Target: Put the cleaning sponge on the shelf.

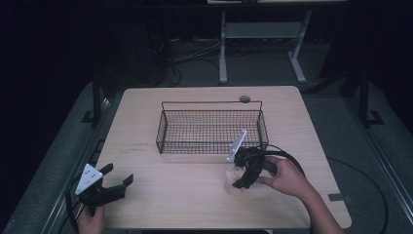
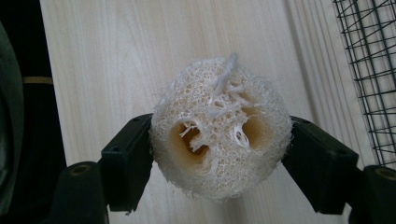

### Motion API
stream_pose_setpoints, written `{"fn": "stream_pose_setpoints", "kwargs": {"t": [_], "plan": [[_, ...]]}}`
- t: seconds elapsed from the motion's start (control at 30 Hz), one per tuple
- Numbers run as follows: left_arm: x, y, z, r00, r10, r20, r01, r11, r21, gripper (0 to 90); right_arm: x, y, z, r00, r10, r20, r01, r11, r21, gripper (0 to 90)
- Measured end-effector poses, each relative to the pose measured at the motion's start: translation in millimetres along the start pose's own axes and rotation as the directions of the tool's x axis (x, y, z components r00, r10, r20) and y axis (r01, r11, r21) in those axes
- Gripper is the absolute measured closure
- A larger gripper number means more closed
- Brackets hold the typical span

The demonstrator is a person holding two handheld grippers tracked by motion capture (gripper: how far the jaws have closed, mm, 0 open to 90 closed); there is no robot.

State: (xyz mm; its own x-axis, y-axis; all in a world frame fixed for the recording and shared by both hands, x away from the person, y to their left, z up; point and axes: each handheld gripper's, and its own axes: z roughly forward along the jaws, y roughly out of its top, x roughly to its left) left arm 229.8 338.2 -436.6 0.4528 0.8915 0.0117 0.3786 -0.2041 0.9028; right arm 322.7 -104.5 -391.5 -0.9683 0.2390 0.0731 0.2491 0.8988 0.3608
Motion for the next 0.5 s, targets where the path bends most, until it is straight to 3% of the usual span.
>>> {"fn": "stream_pose_setpoints", "kwargs": {"t": [0.5], "plan": [[0.5, 0.6, -2.2, 1.0000, -0.006, -0.004, 0.006, 0.9999, -0.013, 14.1, -0.5, 6.9, -12.2, 0.9997, -0.024, -0.009, 0.024, 1.000, -0.008, 27.4]]}}
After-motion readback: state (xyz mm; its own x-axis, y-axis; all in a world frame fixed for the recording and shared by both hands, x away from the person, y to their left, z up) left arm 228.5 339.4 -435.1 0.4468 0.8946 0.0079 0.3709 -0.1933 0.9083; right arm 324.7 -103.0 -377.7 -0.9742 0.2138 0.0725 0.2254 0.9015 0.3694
